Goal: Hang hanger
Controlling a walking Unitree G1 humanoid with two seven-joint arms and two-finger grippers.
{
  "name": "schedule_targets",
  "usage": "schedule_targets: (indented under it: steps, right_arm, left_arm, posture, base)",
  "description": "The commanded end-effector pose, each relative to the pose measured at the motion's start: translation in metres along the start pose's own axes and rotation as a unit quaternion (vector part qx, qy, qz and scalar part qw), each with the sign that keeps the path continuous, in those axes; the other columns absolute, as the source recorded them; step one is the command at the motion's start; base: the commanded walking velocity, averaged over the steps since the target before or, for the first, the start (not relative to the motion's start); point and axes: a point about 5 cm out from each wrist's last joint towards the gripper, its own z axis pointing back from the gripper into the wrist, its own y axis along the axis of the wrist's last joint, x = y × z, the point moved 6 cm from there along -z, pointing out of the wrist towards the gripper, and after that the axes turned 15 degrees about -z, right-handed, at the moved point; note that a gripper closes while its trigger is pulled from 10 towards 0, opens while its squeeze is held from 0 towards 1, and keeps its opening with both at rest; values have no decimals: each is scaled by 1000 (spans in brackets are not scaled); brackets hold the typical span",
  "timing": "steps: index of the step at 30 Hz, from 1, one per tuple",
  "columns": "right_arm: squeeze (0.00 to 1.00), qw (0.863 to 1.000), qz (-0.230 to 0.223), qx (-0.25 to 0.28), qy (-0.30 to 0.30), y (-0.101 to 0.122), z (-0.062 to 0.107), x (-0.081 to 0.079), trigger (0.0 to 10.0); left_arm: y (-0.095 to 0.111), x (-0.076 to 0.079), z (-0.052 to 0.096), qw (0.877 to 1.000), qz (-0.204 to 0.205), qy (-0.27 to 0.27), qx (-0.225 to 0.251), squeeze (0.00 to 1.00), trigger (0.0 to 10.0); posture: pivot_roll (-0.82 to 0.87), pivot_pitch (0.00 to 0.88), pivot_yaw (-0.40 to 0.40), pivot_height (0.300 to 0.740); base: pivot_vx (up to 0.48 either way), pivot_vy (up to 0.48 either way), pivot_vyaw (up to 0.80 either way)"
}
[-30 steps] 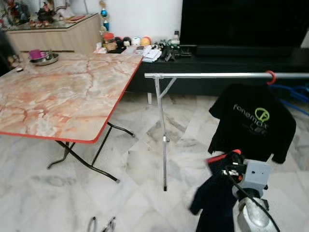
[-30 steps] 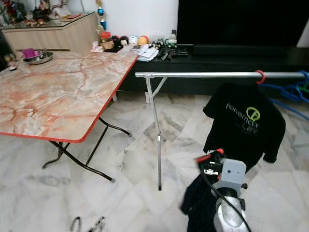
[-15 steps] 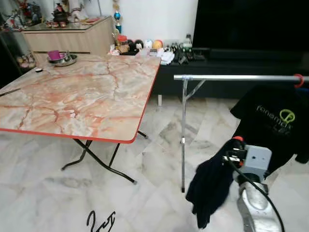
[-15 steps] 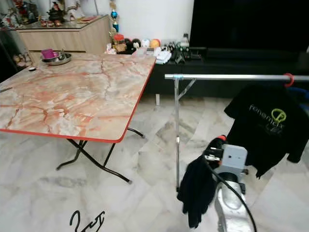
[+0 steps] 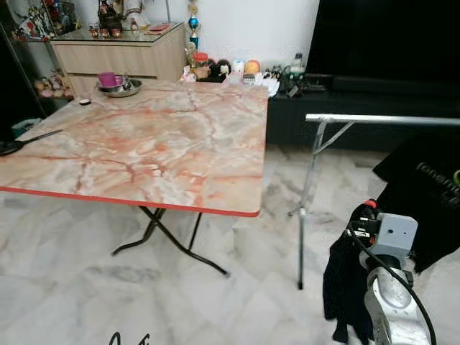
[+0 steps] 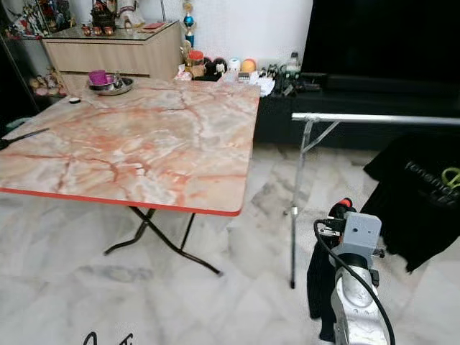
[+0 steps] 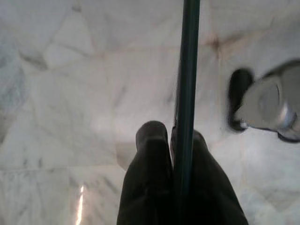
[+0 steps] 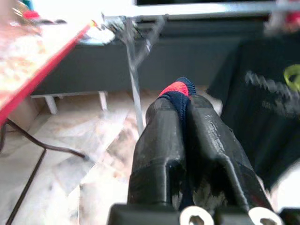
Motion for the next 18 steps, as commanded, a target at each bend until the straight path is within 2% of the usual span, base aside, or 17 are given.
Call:
schedule_targets:
  steps: [1, 3, 8, 10, 11, 12, 14, 18]
  right_arm:
    - [0, 1000, -4, 22, 21, 12, -4, -16, 10000]
    - [0, 999, -13, 26, 28, 15, -4, -19, 10000]
    - [0, 998, 2, 29, 54, 17, -4, -27, 10000]
    - [0, 998, 7, 32, 61, 18, -3, -29, 10000]
    - [0, 998, 7, 32, 61, 18, -3, -29, 10000]
    - [0, 998, 10, 35, 60, 18, -1, -29, 10000]
    - [0, 998, 8, 35, 47, 16, 1, -26, 10000]
    - [0, 999, -5, 32, 35, 12, 5, -24, 10000]
  left_arm:
    - [-6, -8, 1, 1000, 6, 11, -3, 0, 10000]
    - [-7, -6, 1, 1000, -1, 6, -4, 0, 10000]
    - [-5, -4, 1, 1000, -21, -1, -2, 0, 10000]
    - [7, 1, 0, 998, -54, -10, 11, 0, 10000]
    - [7, 1, 0, 998, -54, -10, 11, 0, 10000]
    - [19, 3, -2, 998, -63, -11, 23, 0, 10000]
    - [28, 3, -2, 998, -57, -7, 32, 0, 10000]
    - [27, 0, -2, 998, -52, -5, 29, 0, 10000]
  posture:
    - [86, 0, 8, 740]
    - [79, 0, 15, 740]
    - [66, 0, 37, 740]
    - [68, 0, 33, 740]
    - [68, 0, 33, 740]
    - [78, 0, 26, 740]
    - [82, 0, 25, 740]
    - [86, 0, 37, 740]
  base:
    - [0, 472, 0]
    - [0, 472, 0]
    - [0, 472, 0]
    - [0, 472, 0]
    - [0, 472, 0]
    - [0, 472, 0]
    - [0, 469, 0]
    - [0, 471, 0]
